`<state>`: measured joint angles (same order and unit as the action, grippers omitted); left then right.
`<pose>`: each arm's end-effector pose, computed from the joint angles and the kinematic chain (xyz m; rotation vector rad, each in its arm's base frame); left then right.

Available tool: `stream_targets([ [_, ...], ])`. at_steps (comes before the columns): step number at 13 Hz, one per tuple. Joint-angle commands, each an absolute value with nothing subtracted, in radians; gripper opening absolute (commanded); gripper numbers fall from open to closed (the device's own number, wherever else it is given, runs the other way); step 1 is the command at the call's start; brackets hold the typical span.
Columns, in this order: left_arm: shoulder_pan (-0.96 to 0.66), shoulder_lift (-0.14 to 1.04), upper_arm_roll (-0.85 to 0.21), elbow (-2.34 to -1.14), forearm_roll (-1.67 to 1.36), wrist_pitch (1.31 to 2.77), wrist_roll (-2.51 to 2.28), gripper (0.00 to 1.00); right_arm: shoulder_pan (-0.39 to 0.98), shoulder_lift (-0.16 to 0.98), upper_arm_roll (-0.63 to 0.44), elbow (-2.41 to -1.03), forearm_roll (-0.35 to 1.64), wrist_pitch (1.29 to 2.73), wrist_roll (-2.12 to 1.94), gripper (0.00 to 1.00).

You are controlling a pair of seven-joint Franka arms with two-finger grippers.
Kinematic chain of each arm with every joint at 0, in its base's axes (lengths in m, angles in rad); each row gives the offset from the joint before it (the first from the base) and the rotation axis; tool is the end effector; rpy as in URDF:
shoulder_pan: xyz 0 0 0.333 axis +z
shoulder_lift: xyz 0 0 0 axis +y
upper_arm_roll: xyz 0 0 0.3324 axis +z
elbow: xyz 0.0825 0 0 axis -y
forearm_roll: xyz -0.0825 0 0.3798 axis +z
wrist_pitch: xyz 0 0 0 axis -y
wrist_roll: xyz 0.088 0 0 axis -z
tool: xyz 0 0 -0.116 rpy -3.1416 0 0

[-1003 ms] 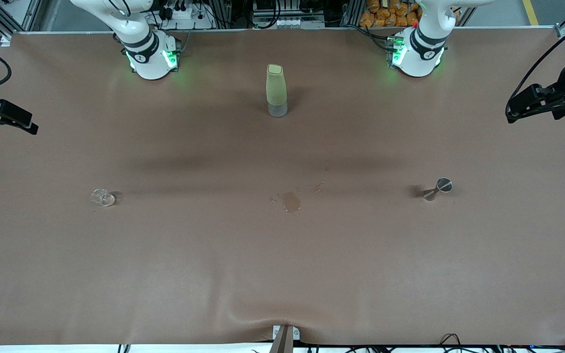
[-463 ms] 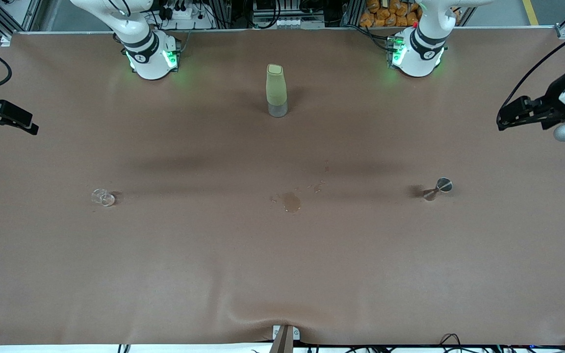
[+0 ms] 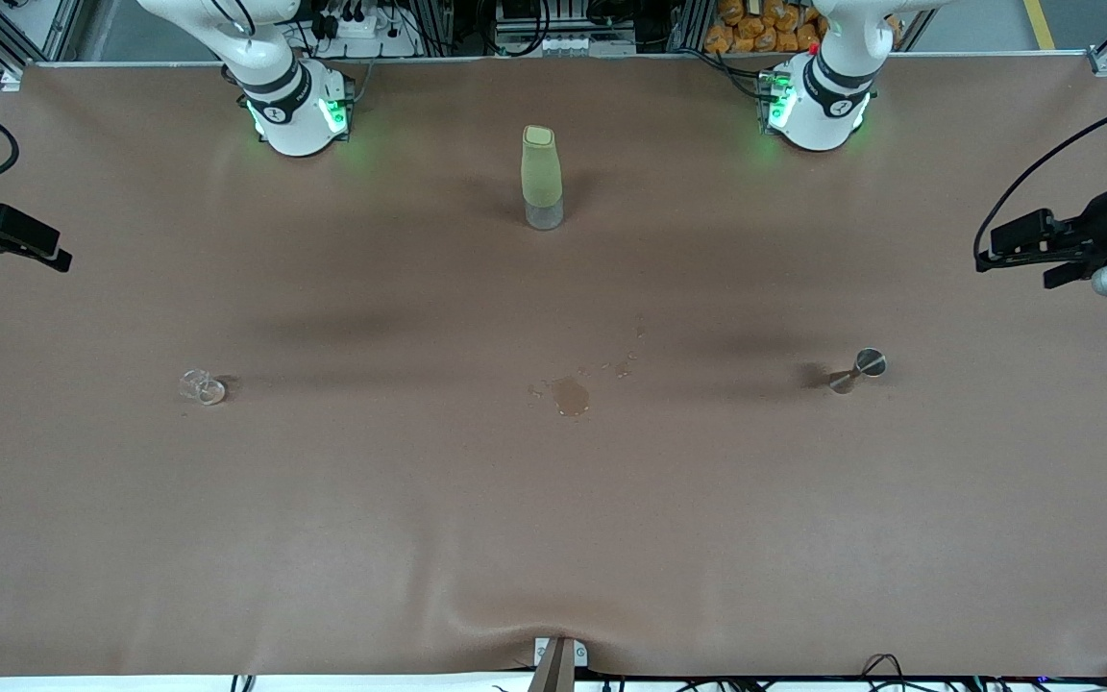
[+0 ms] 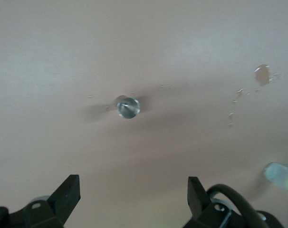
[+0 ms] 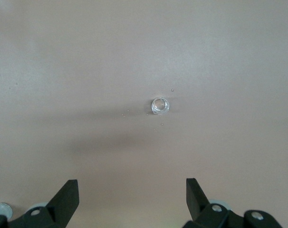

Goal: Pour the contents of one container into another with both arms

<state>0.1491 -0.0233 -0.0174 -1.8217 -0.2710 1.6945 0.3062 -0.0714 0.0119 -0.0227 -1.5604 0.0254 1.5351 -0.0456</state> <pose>0.5387 0.0431 0.5411 2.8526 -0.1811 -0.0617 0.5479 -0.0486 0.6272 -3.1126 0.0748 0.0550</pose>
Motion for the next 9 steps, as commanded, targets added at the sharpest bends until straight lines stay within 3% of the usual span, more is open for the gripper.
stream_targets([
  [1, 0.225, -0.064, -0.023, -1.927, -0.379, 1.735, 0.440, 1.00, -0.066, 0.022, -0.031, -1.529, 0.012, 1.503, -0.183, 1.00],
  [9, 0.457, -0.043, -0.021, -1.993, -0.531, 1.642, 0.901, 1.00, -0.124, 0.005, -0.035, -1.534, -0.069, 1.440, -0.893, 1.00],
])
